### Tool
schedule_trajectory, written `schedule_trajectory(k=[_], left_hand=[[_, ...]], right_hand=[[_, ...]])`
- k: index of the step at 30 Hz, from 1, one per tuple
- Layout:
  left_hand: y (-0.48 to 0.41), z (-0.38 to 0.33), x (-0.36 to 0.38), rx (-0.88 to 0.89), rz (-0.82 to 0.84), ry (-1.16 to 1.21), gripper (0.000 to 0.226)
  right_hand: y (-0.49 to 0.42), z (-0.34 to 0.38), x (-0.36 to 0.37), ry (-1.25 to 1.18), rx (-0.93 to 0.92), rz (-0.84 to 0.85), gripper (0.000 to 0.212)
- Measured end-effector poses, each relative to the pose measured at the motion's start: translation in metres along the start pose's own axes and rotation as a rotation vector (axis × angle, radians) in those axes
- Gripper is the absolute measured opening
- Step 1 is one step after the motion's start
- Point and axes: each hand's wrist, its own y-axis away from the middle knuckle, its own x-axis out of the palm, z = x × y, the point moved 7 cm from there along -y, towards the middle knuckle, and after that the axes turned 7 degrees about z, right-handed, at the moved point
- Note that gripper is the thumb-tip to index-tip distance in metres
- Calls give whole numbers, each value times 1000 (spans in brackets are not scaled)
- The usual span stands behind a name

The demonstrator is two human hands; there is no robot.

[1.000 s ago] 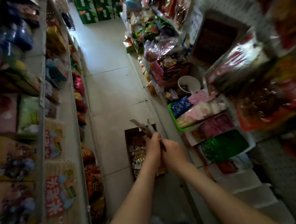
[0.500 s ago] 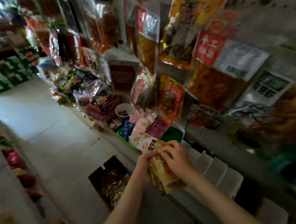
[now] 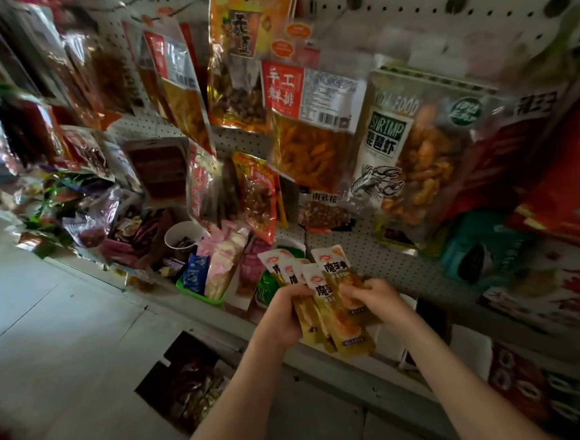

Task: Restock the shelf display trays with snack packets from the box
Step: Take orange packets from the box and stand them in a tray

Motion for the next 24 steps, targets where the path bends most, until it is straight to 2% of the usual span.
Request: schedule_trajectory(k=[5,8,10,14,19,24], left_hand=[[4,9,7,-41,-11,-34,25],[0,13,6,-50,-12,-12,34],[-4,12,5,-28,-15,-6,33],[-10,9,6,-7,-6,-20,32],[-18,7,-1,-1,-46,-28,33],[-28,6,-5,5,-98,-138,25]], right_hand=[[3,-17,3,-187,33,153,34],[4,-14,7,-306,-29,231,31],[3,-12,10,-331,-56,257,34],[-4,-18,11,-384,-60,232,37],[-8,-17,4,-563,-33,219,33],[-16,-19,-11,-701,2,192,32]])
